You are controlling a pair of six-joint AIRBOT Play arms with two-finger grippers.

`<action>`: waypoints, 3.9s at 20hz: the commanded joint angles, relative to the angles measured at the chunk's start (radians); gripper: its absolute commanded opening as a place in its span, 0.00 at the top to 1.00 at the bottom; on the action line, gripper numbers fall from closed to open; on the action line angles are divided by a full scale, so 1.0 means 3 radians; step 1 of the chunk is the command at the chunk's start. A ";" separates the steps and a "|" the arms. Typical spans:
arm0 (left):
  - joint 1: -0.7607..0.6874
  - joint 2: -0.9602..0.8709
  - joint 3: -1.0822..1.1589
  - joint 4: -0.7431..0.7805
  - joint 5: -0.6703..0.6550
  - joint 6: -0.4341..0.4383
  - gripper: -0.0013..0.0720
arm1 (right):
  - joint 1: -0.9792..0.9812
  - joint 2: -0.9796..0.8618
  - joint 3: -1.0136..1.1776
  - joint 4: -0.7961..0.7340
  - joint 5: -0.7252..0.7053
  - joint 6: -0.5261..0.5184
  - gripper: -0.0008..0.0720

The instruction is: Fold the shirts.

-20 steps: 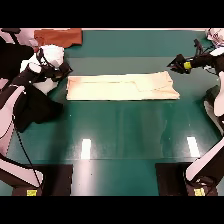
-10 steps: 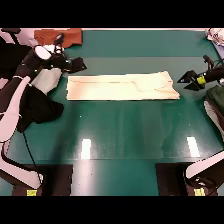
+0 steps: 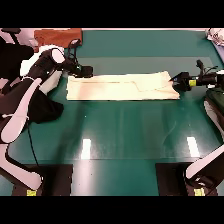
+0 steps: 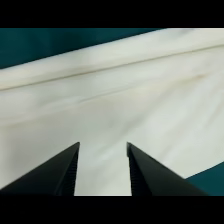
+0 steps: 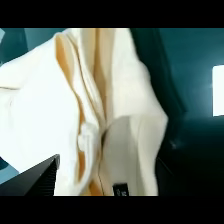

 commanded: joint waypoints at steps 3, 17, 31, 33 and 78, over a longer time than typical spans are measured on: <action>-0.0128 -0.0384 0.0258 -0.0008 -0.0359 0.0118 0.49 | 0.0289 -0.0329 0.0292 0.0215 0.0085 -0.0076 0.02; -0.0430 -0.0769 0.0793 -0.0134 -0.0161 0.0417 0.49 | 0.0640 -0.0281 0.1071 -0.0189 0.0481 0.0403 0.97; -0.0451 -0.1011 0.0792 -0.0603 0.0028 0.0641 0.69 | 0.1266 0.0520 0.1068 -0.0308 0.0373 0.1122 0.97; -0.0458 -0.1021 0.0792 -0.0641 0.0048 0.0739 0.69 | 0.1413 0.0537 0.1068 -0.0305 0.0295 0.1246 0.97; 0.0599 0.0123 0.1172 -0.0003 -0.1759 0.0315 0.80 | 0.2995 0.0075 0.1310 0.1053 -0.1157 0.1738 0.97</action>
